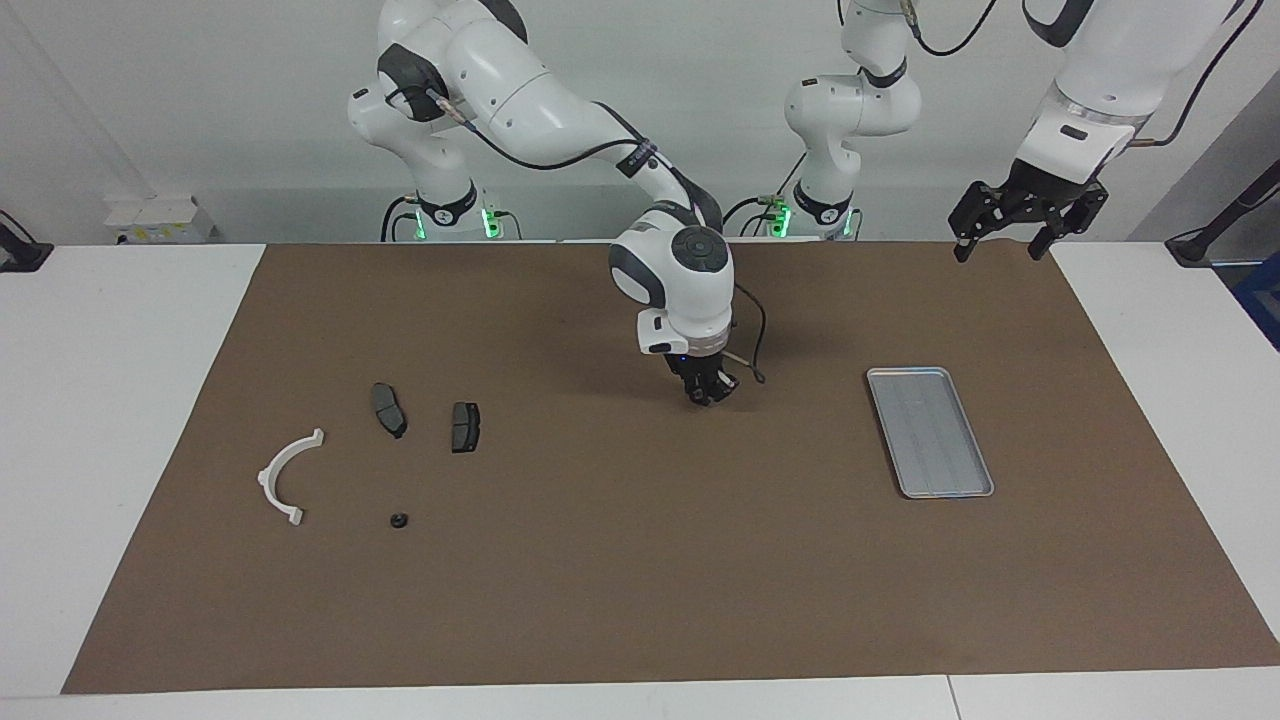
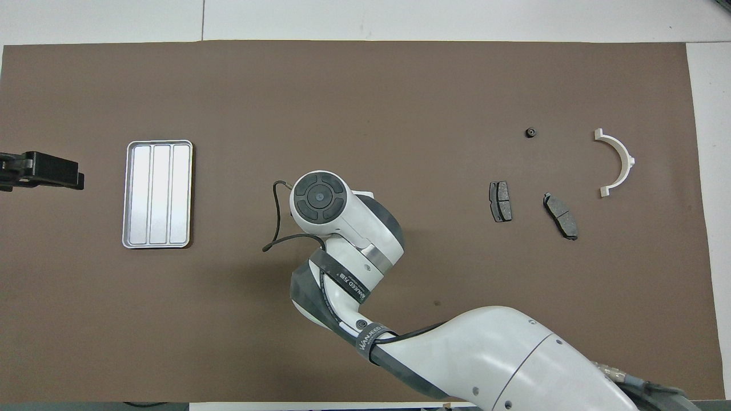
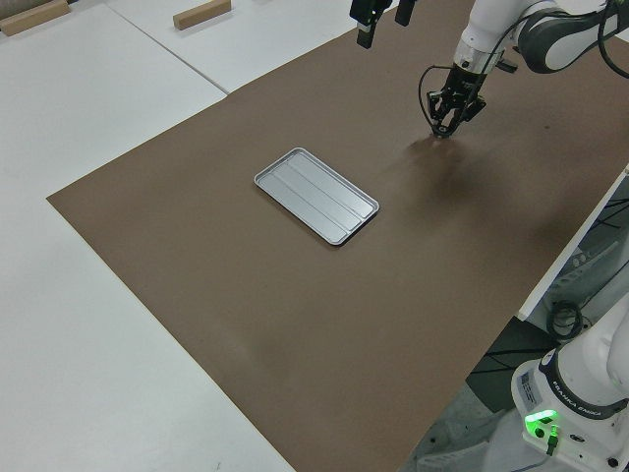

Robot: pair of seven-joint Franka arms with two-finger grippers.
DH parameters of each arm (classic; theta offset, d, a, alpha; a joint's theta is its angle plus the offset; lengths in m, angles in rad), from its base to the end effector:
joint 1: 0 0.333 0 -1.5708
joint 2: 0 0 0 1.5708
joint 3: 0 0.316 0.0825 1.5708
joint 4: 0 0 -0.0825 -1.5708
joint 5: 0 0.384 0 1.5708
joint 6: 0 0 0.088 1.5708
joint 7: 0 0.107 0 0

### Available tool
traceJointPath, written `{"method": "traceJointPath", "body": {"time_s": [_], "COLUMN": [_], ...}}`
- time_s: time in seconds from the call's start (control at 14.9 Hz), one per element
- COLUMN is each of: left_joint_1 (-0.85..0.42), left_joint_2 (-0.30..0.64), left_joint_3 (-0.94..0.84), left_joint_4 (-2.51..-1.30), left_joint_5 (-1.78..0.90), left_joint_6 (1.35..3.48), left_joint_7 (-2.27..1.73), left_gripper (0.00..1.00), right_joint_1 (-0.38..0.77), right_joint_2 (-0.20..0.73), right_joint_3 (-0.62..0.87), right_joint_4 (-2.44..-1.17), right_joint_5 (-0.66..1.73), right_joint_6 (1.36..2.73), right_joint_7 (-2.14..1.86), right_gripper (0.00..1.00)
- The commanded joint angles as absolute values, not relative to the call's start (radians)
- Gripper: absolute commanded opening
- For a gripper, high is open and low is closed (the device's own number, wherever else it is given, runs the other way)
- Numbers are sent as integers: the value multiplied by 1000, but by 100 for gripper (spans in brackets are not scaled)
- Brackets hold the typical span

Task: Pick bearing gear from pile to tray
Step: 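Carry the bearing to the table center and release it with the right gripper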

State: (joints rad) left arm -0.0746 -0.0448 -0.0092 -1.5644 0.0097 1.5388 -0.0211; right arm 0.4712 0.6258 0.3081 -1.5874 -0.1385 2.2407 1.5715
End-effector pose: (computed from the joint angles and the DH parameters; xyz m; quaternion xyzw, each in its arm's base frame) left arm 0.5358 -0.0441 0.6491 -0.9995 0.0311 -0.0099 0.0045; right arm 0.5228 0.4672 0.2884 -0.9260 0.3749 0.0191 0.0400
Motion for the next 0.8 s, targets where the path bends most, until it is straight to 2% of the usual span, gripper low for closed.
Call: {"method": "traceJointPath", "body": {"time_s": [0.0,0.13,0.2,0.27,0.33,0.54,0.74], "left_joint_1": [-87,-87,-87,-87,-87,-94,-187], "left_joint_2": [-78,-78,-78,-83,-92,-120,-109], "left_joint_3": [-3,-3,-3,-3,-3,-5,-5], "left_joint_4": [-1600,-1600,-1604,-1618,-1635,-1715,-1784], "left_joint_5": [2,2,2,2,2,2,2], "left_joint_6": [1545,1549,1545,1552,1566,1644,1747], "left_joint_7": [-26,-31,-31,-29,-25,-24,-116], "left_gripper": [100,100,100,100,100,100,100], "right_joint_1": [454,453,449,448,445,416,324], "right_joint_2": [607,607,606,606,601,604,586], "right_joint_3": [318,318,316,314,313,314,324], "right_joint_4": [-1623,-1617,-1609,-1602,-1589,-1482,-1399], "right_joint_5": [-164,-164,-163,-164,-166,-163,-153], "right_joint_6": [2266,2252,2238,2217,2194,2084,1970], "right_joint_7": [1589,1589,1589,1589,1589,1583,1554], "right_gripper": [0,0,11,51,100,100,100]}}
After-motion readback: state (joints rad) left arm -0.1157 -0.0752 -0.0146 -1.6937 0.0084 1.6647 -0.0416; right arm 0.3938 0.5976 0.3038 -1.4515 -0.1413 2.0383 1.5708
